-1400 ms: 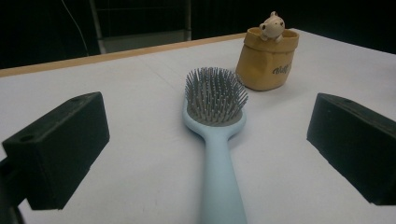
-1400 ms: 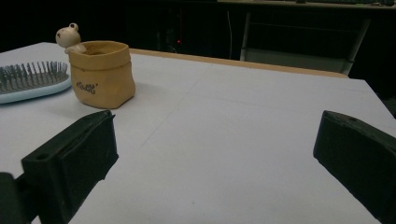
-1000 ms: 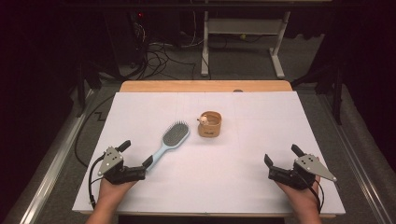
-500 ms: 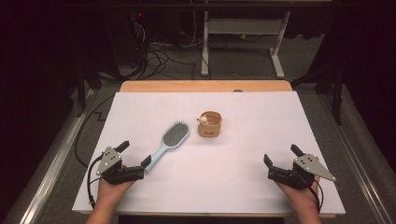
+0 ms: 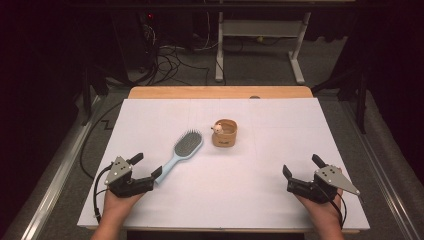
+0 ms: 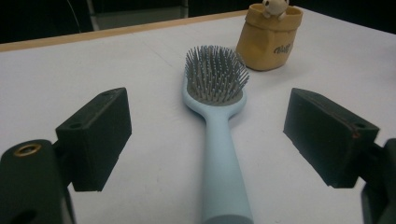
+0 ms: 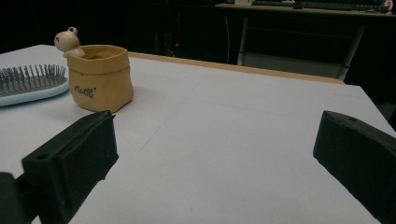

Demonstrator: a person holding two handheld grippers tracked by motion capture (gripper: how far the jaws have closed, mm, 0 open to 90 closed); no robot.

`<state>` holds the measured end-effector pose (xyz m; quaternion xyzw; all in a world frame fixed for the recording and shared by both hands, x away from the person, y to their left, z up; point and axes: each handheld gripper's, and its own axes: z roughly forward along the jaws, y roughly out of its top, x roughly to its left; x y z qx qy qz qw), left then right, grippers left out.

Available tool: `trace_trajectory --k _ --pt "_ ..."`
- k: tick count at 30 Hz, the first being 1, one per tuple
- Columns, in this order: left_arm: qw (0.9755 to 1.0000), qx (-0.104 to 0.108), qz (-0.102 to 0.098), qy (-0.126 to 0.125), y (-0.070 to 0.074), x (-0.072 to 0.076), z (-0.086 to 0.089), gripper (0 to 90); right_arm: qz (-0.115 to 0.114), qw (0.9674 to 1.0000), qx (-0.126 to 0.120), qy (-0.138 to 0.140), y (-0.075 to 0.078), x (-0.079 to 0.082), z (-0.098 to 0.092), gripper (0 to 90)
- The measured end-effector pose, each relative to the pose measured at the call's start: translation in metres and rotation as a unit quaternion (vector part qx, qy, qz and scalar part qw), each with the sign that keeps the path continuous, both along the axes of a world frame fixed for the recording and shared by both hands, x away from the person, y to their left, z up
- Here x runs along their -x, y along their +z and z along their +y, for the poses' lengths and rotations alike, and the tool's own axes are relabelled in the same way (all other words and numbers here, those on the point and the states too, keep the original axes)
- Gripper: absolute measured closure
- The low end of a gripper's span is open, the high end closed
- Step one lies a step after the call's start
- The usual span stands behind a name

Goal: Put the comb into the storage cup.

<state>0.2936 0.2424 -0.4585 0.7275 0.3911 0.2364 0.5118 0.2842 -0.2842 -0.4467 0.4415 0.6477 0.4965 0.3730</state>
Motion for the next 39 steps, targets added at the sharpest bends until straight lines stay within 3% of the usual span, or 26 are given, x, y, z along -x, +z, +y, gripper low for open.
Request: trace_trajectory --k 7,10,12,13,17,19,20,24,30,31,34,39 --pt "0.9993 -0.014 0.032 -0.013 -0.002 -0.002 -0.004 22.4 0.001 1.0000 0.002 0.002 0.000 0.000 0.002 0.4" --pt "0.9976 -0.041 0.054 -0.017 -0.006 -0.005 -0.008 24.2 0.003 1.0000 0.005 0.003 -0.001 -0.001 0.002 0.4" --pt "0.9969 -0.047 0.062 -0.014 -0.007 -0.006 -0.009 25.8 0.003 1.0000 0.005 0.003 -0.001 0.000 0.002 0.4" --pt "0.9957 -0.053 0.075 -0.013 -0.008 -0.007 -0.011 27.5 0.001 1.0000 0.005 0.003 0.000 0.000 0.002 0.4" --pt "0.9940 -0.061 0.088 -0.020 -0.008 -0.007 -0.012 33.1 0.002 1.0000 0.005 0.004 -0.001 0.000 0.002 0.4" --pt "0.9907 -0.073 0.113 -0.020 -0.010 -0.010 -0.013 35.5 0.002 1.0000 0.005 0.004 -0.001 0.000 0.003 0.4" --pt "0.9907 -0.073 0.113 -0.020 -0.010 -0.010 -0.013 36.2 0.002 1.0000 0.005 0.004 -0.001 0.000 0.003 0.4" --pt "0.9868 -0.083 0.139 -0.014 -0.009 -0.013 -0.014 39.5 0.002 1.0000 0.006 0.003 -0.001 0.000 0.003 0.4" --pt "0.9844 -0.093 0.148 -0.016 -0.009 -0.014 -0.017 49.3 0.001 1.0000 0.006 0.002 0.000 0.000 0.002 0.4" --pt "0.9827 -0.106 0.150 -0.019 -0.010 -0.015 -0.019 51.0 0.001 1.0000 0.006 0.001 -0.001 0.000 0.002 0.4" --pt "0.9809 -0.118 0.153 -0.022 -0.011 -0.016 -0.022 55.6 0.002 1.0000 0.006 0.001 -0.001 0.000 0.003 0.4" --pt "0.9797 -0.129 0.150 -0.029 -0.012 -0.018 -0.026 61.4 0.001 1.0000 0.006 0.001 -0.001 0.001 0.002 0.4"
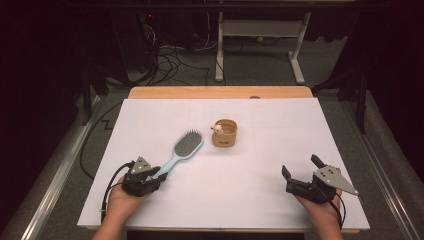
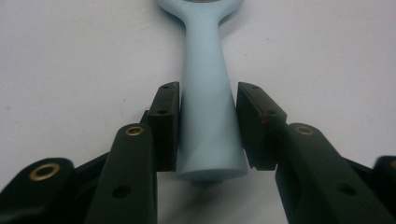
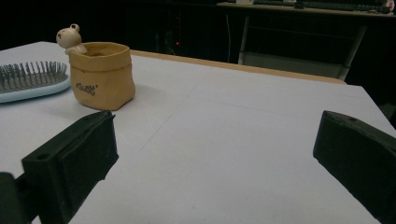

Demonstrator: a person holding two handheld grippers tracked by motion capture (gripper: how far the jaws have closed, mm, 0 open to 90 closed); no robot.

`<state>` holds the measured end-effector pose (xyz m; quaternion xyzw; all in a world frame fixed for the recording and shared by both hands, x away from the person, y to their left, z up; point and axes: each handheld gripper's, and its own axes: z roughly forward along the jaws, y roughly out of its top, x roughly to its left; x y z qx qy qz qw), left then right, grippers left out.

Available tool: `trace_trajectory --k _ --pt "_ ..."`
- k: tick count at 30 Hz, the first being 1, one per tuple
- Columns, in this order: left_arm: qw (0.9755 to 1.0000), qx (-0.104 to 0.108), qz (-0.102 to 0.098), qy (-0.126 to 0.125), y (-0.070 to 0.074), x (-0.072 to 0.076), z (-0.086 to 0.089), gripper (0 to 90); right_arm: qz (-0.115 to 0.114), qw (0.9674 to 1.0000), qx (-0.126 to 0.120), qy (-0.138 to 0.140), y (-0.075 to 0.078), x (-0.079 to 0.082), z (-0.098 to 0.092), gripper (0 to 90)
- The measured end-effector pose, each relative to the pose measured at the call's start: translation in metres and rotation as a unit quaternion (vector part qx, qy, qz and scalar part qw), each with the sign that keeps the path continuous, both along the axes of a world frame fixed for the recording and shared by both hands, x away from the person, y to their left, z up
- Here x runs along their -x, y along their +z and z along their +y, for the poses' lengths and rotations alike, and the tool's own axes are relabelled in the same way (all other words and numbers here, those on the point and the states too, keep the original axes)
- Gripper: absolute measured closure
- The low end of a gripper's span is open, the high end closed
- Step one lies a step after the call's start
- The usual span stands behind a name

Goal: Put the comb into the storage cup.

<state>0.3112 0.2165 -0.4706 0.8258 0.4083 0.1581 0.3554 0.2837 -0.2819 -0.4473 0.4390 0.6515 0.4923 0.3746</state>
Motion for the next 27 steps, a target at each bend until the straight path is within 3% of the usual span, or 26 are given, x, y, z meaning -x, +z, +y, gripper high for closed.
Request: trace_trajectory --k 10,14,27 --pt "0.9998 -0.020 -0.005 -0.004 0.001 0.003 -0.002 62.2 0.000 1.0000 0.000 0.000 0.000 0.000 0.000 0.4" --pt "0.9996 -0.027 -0.005 0.001 0.002 0.015 -0.001 62.2 0.000 1.0000 0.000 0.000 0.000 0.000 0.000 0.4" --pt "0.9998 -0.021 -0.001 0.007 0.001 0.042 0.014 62.2 0.000 1.0000 0.000 -0.001 0.000 0.002 -0.001 0.4"
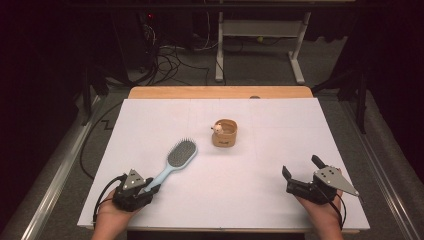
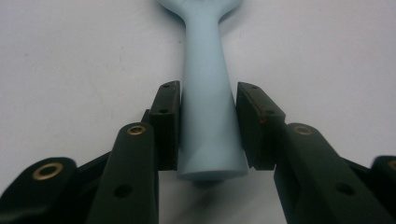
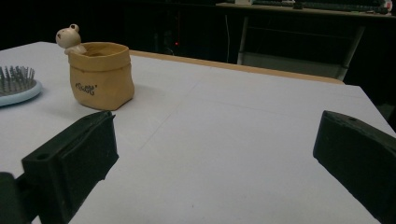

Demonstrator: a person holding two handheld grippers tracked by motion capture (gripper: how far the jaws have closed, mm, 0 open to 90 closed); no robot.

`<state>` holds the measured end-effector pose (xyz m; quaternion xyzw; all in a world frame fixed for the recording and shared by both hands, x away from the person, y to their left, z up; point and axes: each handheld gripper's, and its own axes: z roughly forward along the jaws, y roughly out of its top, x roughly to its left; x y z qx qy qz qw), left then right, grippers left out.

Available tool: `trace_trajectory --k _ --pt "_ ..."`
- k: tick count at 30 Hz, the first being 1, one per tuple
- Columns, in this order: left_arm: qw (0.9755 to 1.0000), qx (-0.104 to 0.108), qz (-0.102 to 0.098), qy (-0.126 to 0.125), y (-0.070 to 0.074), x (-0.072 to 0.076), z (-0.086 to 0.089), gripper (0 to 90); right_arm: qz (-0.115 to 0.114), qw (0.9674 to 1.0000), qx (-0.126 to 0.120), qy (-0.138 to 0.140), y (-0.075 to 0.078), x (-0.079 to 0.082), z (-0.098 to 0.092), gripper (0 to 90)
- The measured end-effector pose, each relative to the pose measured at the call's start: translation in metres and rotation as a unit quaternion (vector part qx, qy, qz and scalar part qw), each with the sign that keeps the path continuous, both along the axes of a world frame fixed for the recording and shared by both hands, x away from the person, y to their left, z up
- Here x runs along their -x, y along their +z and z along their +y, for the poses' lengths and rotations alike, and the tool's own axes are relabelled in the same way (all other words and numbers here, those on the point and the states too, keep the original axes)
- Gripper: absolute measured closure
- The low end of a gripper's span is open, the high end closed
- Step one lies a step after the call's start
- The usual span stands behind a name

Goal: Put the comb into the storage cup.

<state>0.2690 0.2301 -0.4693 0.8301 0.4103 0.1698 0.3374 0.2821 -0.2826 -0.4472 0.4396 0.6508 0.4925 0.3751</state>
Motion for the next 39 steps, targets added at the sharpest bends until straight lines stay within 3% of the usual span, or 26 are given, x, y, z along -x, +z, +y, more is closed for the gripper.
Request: trace_trajectory --k 7,14,19,27,39 --pt "1.0000 0.004 0.002 0.001 -0.001 0.010 0.007 62.2 -0.001 1.0000 -0.001 0.001 0.000 0.000 0.000 0.4" --pt "0.9999 0.010 0.007 0.000 -0.001 0.009 0.008 61.9 -0.001 1.0000 -0.002 -0.002 0.000 0.000 -0.001 0.4" --pt "0.9995 0.026 0.016 0.002 0.000 0.006 0.012 60.6 0.003 1.0000 -0.005 -0.001 -0.001 -0.001 -0.002 0.4" --pt "0.9977 0.065 0.010 0.013 0.002 0.005 0.021 45.2 0.004 0.9999 -0.012 -0.003 -0.001 -0.001 -0.003 0.4" --pt "0.9969 0.077 -0.006 0.010 0.004 0.005 0.020 30.3 0.007 0.9998 -0.017 -0.006 -0.001 -0.001 -0.004 0.4"
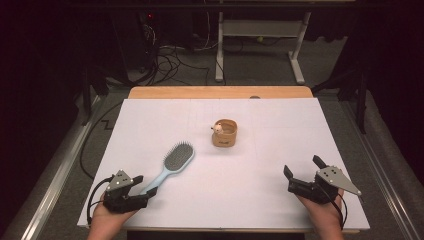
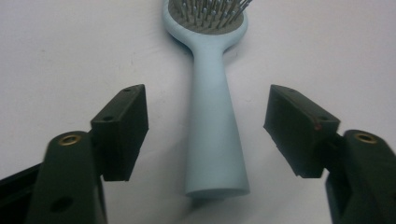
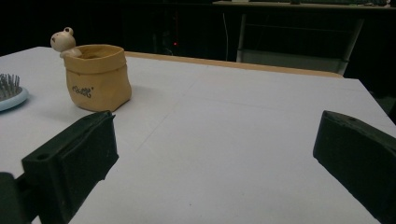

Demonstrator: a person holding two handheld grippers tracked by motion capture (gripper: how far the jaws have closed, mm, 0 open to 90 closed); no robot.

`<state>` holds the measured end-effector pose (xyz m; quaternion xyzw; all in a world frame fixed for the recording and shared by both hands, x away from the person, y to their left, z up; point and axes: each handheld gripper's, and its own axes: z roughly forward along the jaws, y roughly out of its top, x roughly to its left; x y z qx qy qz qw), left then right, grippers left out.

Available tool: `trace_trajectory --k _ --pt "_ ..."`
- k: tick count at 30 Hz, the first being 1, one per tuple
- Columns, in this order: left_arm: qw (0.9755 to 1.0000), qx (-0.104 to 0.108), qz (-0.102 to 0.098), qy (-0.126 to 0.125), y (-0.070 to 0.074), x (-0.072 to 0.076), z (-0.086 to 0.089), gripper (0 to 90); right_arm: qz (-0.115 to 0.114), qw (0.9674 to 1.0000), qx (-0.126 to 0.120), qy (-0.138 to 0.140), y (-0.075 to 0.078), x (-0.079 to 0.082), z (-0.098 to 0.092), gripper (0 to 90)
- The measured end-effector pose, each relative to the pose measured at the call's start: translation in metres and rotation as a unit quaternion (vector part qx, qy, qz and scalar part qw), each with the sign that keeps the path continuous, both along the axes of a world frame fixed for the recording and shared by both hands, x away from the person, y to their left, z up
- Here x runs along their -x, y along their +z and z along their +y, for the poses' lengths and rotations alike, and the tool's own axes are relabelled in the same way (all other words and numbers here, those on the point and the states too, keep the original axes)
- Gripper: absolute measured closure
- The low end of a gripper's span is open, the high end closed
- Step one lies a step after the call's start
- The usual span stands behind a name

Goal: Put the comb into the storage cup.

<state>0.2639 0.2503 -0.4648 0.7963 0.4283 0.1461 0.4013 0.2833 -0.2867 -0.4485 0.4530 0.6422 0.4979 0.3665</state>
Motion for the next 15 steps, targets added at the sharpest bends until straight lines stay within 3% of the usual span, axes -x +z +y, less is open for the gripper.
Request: trace_trajectory --k 7,15 --pt "0.9999 -0.004 -0.005 0.008 0.003 -0.002 -0.002 17.6 -0.001 1.0000 -0.001 -0.002 0.000 0.000 -0.001 0.4" --pt "0.9997 -0.019 -0.016 0.000 0.007 -0.008 -0.014 4.1 -0.002 1.0000 -0.002 -0.001 0.001 0.000 -0.002 0.4"
